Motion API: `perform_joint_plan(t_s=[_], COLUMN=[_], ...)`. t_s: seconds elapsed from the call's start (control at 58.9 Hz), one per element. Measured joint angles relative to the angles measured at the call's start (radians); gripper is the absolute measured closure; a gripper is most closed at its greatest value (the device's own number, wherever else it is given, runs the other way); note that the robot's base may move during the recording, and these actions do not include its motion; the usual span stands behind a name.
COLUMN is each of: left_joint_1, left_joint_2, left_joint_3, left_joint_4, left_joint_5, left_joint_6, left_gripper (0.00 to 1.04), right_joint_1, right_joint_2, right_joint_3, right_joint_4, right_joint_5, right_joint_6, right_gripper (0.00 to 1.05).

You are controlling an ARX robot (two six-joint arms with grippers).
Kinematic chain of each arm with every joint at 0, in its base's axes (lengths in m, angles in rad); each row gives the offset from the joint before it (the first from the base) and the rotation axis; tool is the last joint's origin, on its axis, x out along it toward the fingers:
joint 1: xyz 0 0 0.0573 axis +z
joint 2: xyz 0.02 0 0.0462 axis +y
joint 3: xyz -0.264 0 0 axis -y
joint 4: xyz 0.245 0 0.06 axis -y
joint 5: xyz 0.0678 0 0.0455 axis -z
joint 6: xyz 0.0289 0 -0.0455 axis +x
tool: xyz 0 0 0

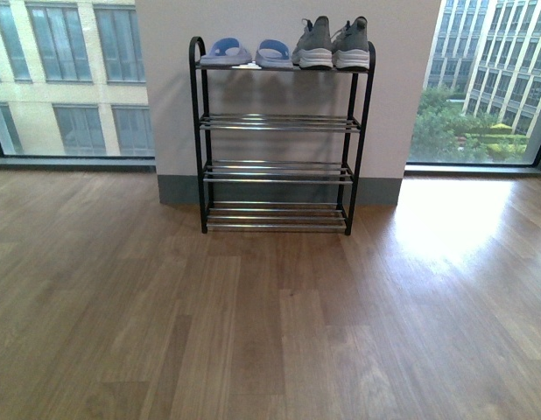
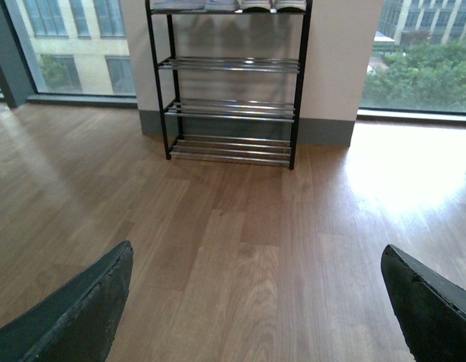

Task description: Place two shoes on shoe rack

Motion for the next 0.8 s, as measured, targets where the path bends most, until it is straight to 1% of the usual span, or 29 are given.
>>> perform_joint_plan(t_s=[0.798], left_joint_1=[0.001], left_joint_2=[0.000], left_joint_3=[0.000], left_joint_4=[0.000], left_joint_5=[-0.001], left_joint_6=[0.000], left_gripper=[0.09], right_joint_1=[0.000], right_joint_2=[0.000], right_joint_3=[0.000], right_joint_4=[0.000], right_joint_5=[0.000], right_joint_6=[0.000], right_gripper=[0.09])
